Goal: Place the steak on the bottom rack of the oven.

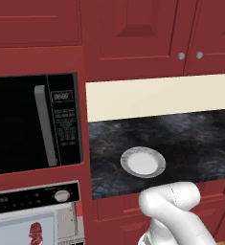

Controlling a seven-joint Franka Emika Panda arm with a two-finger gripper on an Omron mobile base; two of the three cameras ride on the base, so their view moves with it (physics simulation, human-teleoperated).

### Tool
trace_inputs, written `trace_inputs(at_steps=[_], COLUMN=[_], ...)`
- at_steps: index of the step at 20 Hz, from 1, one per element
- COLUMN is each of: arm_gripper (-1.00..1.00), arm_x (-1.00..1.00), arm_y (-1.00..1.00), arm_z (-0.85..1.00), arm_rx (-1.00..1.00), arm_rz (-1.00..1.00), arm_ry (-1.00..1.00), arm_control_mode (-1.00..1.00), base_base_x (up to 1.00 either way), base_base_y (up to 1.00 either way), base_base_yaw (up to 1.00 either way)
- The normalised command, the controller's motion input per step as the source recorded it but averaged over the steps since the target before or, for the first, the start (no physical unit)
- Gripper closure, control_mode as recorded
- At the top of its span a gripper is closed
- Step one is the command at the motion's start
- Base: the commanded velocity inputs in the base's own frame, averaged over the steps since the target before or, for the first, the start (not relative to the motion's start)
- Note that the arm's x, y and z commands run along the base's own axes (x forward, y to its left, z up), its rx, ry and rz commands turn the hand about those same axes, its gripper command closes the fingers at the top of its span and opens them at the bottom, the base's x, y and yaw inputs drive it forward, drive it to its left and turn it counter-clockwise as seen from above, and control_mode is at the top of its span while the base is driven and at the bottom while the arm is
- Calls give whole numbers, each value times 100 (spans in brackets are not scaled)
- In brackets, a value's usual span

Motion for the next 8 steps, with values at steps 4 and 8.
trace_inputs(at_steps=[4,8], arm_gripper=[-100,-100], arm_x=[-14,0], arm_y=[-70,-62], arm_z=[49,33], arm_rx=[45,26], arm_rz=[12,4], arm_ry=[-7,4], arm_control_mode=[-100,-100], base_base_x=[0,0], base_base_y=[0,0], base_base_yaw=[0,0])
